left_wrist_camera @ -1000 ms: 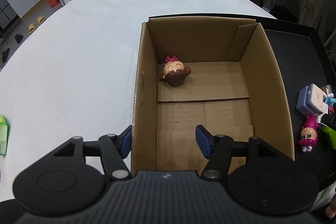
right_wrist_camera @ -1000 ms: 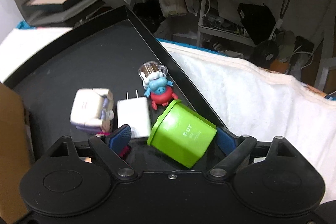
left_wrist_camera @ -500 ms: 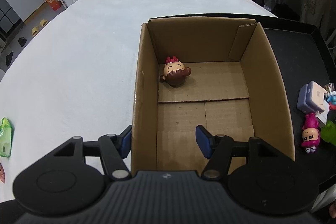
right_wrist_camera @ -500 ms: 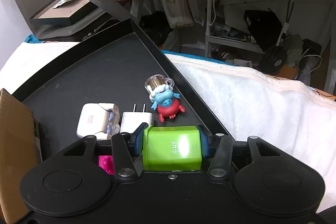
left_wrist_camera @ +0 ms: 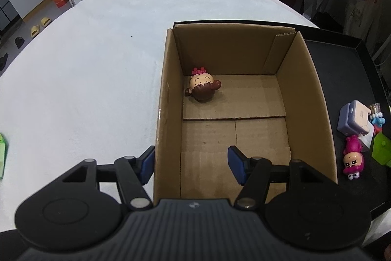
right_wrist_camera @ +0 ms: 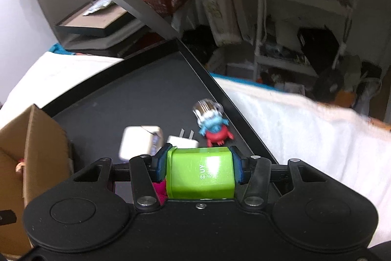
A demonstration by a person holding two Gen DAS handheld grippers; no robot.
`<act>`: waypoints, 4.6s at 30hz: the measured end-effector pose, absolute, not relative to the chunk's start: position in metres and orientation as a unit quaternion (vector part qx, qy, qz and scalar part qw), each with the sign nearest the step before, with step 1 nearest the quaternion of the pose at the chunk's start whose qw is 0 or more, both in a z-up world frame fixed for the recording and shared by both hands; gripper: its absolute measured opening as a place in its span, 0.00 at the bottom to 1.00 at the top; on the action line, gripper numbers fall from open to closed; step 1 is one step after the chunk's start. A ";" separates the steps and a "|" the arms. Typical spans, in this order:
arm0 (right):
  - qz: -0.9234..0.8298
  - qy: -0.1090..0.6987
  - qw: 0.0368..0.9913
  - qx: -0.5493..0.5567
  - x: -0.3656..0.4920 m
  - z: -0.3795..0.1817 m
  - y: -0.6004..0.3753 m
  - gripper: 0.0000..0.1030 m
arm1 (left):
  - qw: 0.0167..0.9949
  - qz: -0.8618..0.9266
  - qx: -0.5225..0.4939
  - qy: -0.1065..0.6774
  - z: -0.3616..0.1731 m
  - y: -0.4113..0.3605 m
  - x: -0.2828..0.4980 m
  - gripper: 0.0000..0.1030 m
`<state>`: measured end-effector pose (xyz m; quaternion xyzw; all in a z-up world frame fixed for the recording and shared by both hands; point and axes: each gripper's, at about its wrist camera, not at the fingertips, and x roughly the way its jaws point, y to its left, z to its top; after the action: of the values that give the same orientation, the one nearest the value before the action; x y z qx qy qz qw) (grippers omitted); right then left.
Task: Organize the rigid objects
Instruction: 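Carry the green cube box with the right gripper into the cardboard box, then open the right gripper and move it to the pink plush figure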
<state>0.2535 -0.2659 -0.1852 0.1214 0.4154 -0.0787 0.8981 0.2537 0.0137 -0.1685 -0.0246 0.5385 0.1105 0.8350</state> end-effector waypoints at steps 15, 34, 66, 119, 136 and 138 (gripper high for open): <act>-0.007 0.375 0.923 0.086 0.251 -0.135 -0.219 0.47 | 0.849 0.092 -0.067 0.515 -0.180 0.040 0.243 0.56; 0.062 0.365 0.929 0.000 0.239 -0.104 -0.138 0.48 | 0.847 0.083 -0.114 0.512 -0.190 0.064 0.235 0.11; 0.101 0.336 0.919 -0.180 0.259 -0.097 -0.034 0.56 | 0.839 0.043 -0.171 0.515 -0.195 0.092 0.237 0.16; -0.022 0.431 0.900 0.061 0.229 -0.189 -0.206 0.79 | 0.843 0.085 -0.044 0.529 -0.164 0.029 0.251 0.46; 0.010 0.471 0.875 0.107 0.249 -0.214 -0.215 0.39 | 0.826 0.109 0.011 0.553 -0.175 0.007 0.263 0.60; 0.018 0.472 0.874 0.114 0.249 -0.214 -0.216 0.39 | 0.826 0.110 0.011 0.553 -0.175 0.007 0.263 0.60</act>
<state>0.2492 -0.2160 -0.2139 0.1135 0.4716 0.0177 0.8743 0.2629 0.0068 -0.1747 0.0107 0.5532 0.1103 0.8257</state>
